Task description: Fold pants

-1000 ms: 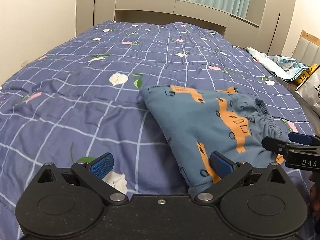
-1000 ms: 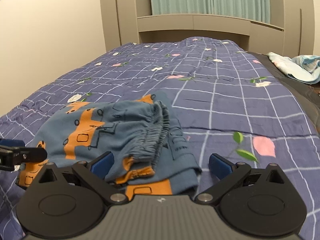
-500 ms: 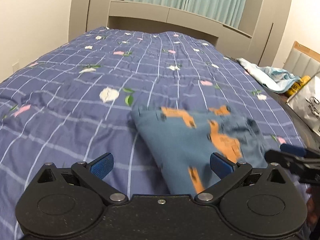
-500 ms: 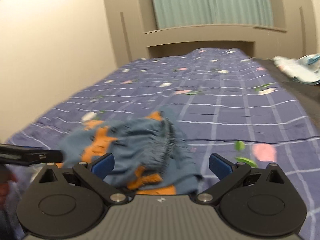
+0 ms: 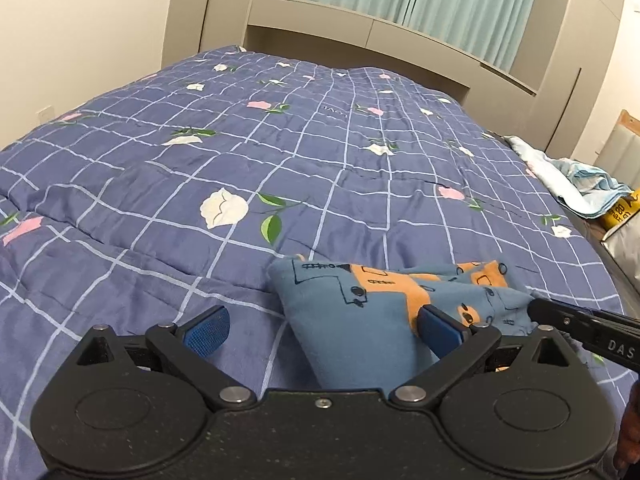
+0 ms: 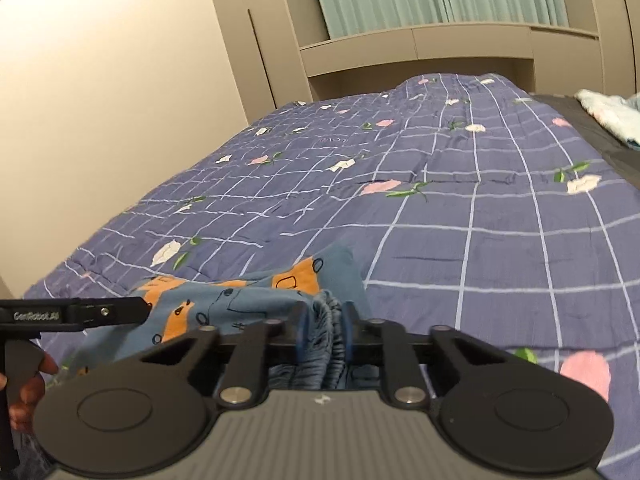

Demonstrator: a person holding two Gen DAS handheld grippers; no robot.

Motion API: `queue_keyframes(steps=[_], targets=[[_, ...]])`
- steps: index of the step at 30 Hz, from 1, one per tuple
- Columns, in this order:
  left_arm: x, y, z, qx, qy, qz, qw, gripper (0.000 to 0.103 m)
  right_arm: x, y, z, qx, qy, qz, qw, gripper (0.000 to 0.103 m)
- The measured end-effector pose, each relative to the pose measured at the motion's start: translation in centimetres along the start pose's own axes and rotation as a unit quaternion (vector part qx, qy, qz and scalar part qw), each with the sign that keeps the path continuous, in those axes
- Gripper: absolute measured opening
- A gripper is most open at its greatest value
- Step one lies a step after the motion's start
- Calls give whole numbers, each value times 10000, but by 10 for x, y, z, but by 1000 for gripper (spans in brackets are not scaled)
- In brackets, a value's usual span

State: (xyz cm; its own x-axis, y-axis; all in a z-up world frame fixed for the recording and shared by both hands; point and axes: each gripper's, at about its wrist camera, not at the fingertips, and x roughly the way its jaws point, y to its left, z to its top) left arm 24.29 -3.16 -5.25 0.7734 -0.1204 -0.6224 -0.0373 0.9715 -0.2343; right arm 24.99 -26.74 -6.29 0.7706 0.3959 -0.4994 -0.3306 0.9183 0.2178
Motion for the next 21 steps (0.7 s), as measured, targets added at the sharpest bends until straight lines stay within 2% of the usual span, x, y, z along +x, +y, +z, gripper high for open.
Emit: queue_keyframes(steps=[4,6,7,9,11,12,14,19,21], targets=[[8,-1,-1,-81,102,-42,9999,102,3,-3,-2,37,11,-103,9999,16],[11,0,-3,-49,171,-7,9998,102,6,-7,-4,124,88,-98,9998,20],[10,1,-4,-61,172,-20,9998,102,6,-8,-3,163,89,-86,9998,24],[5,3,-4,-88,147,-85,9998,102,1,-12,-1,242,29,-14,9997,46],[0,5,-5,-119,132,-130,9998,102,-2,-17,2,307,11,121,9995,52],[-2,4,-7,-149,153,-165,9996,102,-2,-20,4,340,38,158,9993,61],[-6,2,-11,-196,240,-274,9991,102,2,-26,7,434,156,253,9986,71],[-8,-4,-20,-360,473,-388,9975,102,15,-32,4,552,405,388,9969,74],[-9,-7,-24,-398,564,-408,9968,102,17,-34,1,624,442,431,9961,80]])
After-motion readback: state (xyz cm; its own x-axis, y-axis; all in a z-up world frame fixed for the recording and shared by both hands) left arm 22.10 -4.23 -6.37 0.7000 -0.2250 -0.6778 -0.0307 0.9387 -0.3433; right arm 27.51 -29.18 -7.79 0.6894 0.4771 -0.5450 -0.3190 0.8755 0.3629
